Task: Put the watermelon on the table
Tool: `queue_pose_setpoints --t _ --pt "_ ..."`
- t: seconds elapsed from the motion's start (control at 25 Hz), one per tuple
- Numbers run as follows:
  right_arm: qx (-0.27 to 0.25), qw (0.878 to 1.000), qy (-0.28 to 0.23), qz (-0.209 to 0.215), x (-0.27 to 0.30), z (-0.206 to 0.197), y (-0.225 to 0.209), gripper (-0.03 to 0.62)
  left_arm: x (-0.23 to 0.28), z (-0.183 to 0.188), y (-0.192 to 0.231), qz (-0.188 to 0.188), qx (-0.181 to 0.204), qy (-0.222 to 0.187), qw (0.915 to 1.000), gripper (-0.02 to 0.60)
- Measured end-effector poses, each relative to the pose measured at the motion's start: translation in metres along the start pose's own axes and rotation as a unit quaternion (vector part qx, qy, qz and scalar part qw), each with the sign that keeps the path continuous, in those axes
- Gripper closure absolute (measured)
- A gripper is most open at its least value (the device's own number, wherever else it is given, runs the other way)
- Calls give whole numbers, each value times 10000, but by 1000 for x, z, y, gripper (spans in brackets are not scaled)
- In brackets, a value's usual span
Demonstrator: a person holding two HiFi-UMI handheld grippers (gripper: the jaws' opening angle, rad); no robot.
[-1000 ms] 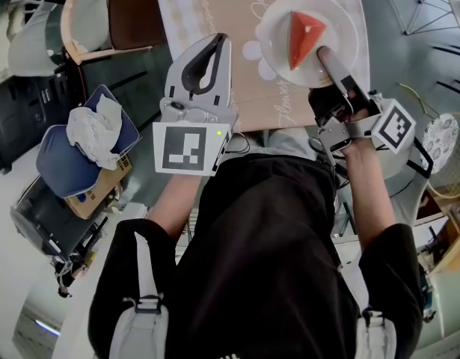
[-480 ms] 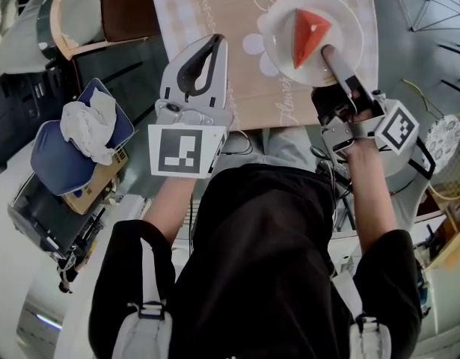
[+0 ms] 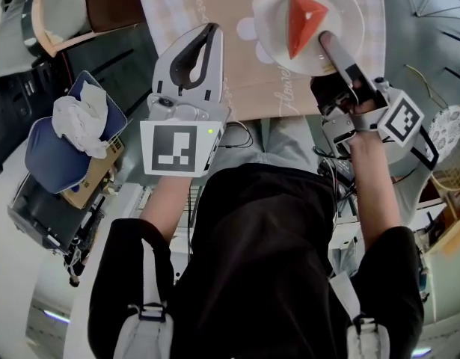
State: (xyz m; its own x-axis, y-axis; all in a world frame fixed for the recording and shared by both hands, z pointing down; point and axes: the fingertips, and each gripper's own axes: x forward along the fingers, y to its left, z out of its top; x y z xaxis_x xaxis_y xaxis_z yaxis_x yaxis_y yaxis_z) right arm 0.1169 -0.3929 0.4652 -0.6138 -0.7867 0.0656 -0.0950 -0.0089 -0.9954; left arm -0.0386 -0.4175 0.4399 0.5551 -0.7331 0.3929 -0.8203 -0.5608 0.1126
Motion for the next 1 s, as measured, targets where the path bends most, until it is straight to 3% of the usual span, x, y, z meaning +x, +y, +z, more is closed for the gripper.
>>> queue_pose_setpoints --t 0.6,1.0 --pt "11 9997 225 -72 3 -1 -47 576 20 -41 -2 65 -79 299 9995 569" --pt "123 9989 426 -139 10 -7 -76 576 38 -49 0 125 -197 312 9992 569"
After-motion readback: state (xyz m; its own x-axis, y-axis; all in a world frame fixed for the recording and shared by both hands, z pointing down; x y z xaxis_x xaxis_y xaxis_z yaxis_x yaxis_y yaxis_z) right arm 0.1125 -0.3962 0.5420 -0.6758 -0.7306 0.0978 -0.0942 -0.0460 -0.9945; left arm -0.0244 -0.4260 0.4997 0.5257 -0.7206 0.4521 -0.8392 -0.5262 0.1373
